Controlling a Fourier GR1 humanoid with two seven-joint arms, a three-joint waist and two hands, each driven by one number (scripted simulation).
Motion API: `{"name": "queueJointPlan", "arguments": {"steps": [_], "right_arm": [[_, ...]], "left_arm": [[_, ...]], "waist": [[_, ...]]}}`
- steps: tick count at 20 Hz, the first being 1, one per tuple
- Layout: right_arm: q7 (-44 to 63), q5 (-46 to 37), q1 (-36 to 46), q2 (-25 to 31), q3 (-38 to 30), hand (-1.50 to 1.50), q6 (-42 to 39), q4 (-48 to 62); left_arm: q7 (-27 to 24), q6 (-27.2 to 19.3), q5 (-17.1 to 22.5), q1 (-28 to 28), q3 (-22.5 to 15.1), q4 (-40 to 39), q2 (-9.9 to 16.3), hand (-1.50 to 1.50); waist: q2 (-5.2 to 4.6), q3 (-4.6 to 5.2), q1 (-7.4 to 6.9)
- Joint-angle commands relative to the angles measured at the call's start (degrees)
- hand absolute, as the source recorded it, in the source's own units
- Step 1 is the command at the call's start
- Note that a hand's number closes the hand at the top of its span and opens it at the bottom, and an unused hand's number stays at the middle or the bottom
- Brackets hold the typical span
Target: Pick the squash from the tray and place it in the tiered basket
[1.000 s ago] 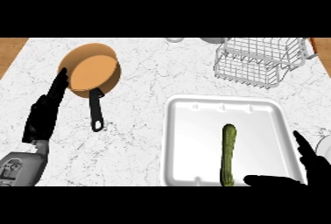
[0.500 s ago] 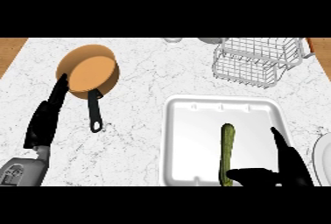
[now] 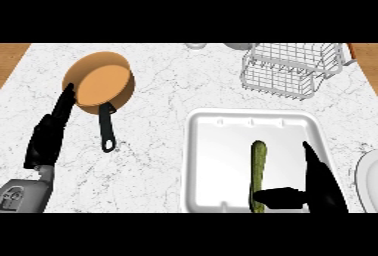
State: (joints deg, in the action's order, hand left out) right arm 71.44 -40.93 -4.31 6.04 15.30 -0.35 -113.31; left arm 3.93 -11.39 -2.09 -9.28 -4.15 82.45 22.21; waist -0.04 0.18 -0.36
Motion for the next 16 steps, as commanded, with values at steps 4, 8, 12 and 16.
{"name": "queueJointPlan", "arguments": {"steps": [4,8,12,16], "right_arm": [[13.78,-6.04,0.32,-5.87,1.42,-1.5,-7.76,-0.71],[13.77,-4.74,3.93,-5.97,-0.51,-1.5,-4.97,4.35],[13.78,-4.32,2.62,-6.0,1.29,-1.5,-2.41,6.87],[13.78,-3.28,5.97,-6.02,-1.36,-1.5,-3.1,9.21]], "left_arm": [[1.21,0.21,-0.31,0.21,0.48,1.28,-0.2,0.0],[-0.92,1.78,-0.05,0.45,1.63,-0.13,1.02,0.0],[0.21,0.7,-0.91,1.25,0.65,1.0,-0.71,0.0],[0.42,1.47,-0.89,1.65,0.48,1.41,-1.08,0.0]], "waist": [[0.13,-0.08,0.39],[-0.1,-0.06,0.07],[-0.07,-0.12,0.01],[-0.05,-0.14,-0.12]]}}
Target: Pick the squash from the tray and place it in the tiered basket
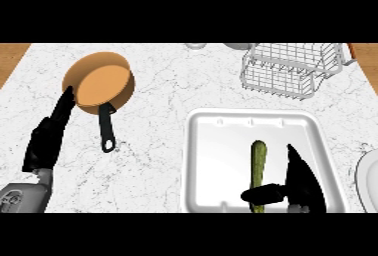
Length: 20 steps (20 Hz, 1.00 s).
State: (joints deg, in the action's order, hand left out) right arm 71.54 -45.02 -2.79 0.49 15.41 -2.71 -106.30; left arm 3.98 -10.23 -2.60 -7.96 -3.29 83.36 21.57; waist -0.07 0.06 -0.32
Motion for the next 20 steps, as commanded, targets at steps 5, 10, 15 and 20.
{"name": "queueJointPlan", "arguments": {"steps": [5,10,15,20], "right_arm": [[9.72,1.92,0.37,-0.47,-1.09,-1.5,-0.6,2.1],[10.4,3.36,3.08,-0.47,1.12,-1.5,3.01,6.12],[10.15,6.27,8.23,-0.47,0.62,-1.5,6.52,13.72],[1.49,12.93,4.63,-0.45,0.15,1.5,-0.06,14.26]], "left_arm": [[0.22,-1.07,-1.62,-0.28,0.09,0.73,-1.7,0.0],[-1.38,0.13,-1.48,-1.35,1.23,-1.37,-1.71,0.0],[-0.39,-0.47,-2.85,-0.75,0.24,0.47,-2.48,0.0],[-0.66,1.33,-1.32,-2.0,2.49,-2.23,-1.99,0.0]], "waist": [[0.06,-0.05,0.4],[0.0,-0.04,0.19],[-0.13,-0.06,-0.31],[-0.09,-0.05,0.32]]}}
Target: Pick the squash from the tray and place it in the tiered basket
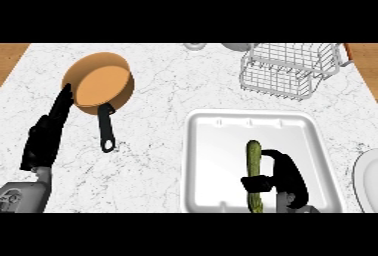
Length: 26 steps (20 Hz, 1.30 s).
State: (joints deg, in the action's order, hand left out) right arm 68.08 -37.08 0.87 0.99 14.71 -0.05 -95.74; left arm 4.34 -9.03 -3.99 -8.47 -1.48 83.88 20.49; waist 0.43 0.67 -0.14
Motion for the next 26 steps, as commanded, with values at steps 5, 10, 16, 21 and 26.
{"name": "queueJointPlan", "arguments": {"steps": [5,10,16,21,26], "right_arm": [[4.54,-2.94,4.34,-0.91,4.08,1.5,-2.81,8.01],[5.31,1.28,3.73,-0.9,0.37,1.5,2.13,3.44],[10.18,-5.06,9.78,-0.93,9.49,1.5,10.46,1.85],[-1.02,-8.52,31.14,-0.96,15.47,1.5,2.6,13.59],[0.64,-10.13,46.36,-0.97,14.88,1.5,16.24,19.74]], "left_arm": [[-0.85,-0.85,-2.2,-1.68,-0.33,-2.87,-1.87,0.0],[0.24,-1.93,-3.3,1.96,-1.56,1.61,-3.23,0.0],[-0.4,1.79,-0.99,0.51,1.71,0.25,-1.02,0.0],[-0.44,2.23,-2.65,-2.09,-2.43,0.74,-2.64,0.0],[-0.17,1.51,-2.63,-3.56,-2.13,-2.2,-4.1,0.0]], "waist": [[-0.56,-0.65,-0.09],[-0.4,-0.69,-0.37],[-0.43,-0.65,-0.47],[-1.5,-0.5,-7.01],[-1.23,-0.55,-5.05]]}}
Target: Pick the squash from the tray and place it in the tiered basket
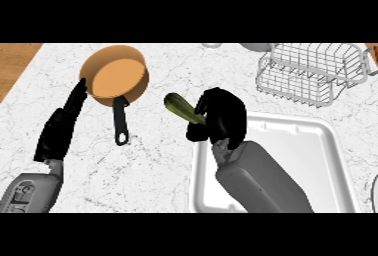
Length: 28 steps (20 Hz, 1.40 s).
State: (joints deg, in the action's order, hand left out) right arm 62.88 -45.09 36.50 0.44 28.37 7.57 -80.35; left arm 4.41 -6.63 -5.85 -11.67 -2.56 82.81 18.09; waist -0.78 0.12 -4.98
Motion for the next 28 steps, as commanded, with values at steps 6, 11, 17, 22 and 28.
{"name": "queueJointPlan", "arguments": {"steps": [6,11,17,22,28], "right_arm": [[10.11,-11.39,24.21,-0.42,-0.57,1.5,11.64,8.83],[11.61,-15.24,35.03,-0.42,-4.66,1.5,8.47,17.17],[2.38,-13.39,40.08,1.61,-14.78,1.5,0.31,24.53],[-3.75,-11.13,40.0,3.63,-20.34,1.5,3.66,25.17],[-10.55,-14.02,41.26,7.52,-19.11,1.5,-0.08,34.45]], "left_arm": [[-1.07,0.65,0.72,0.54,2.28,-1.36,1.37,0.0],[0.13,-0.45,-0.63,0.13,1.36,-1.15,0.08,0.0],[0.92,-1.46,-1.45,1.92,1.37,0.55,-0.84,0.0],[-0.45,-0.22,-1.42,5.41,2.53,3.32,0.7,0.0],[0.33,0.52,-1.25,0.31,3.8,-1.53,0.35,0.0]], "waist": [[0.71,0.03,1.42],[0.7,-0.01,2.62],[0.73,-0.1,3.88],[0.79,-0.13,3.89],[0.47,-0.08,4.27]]}}
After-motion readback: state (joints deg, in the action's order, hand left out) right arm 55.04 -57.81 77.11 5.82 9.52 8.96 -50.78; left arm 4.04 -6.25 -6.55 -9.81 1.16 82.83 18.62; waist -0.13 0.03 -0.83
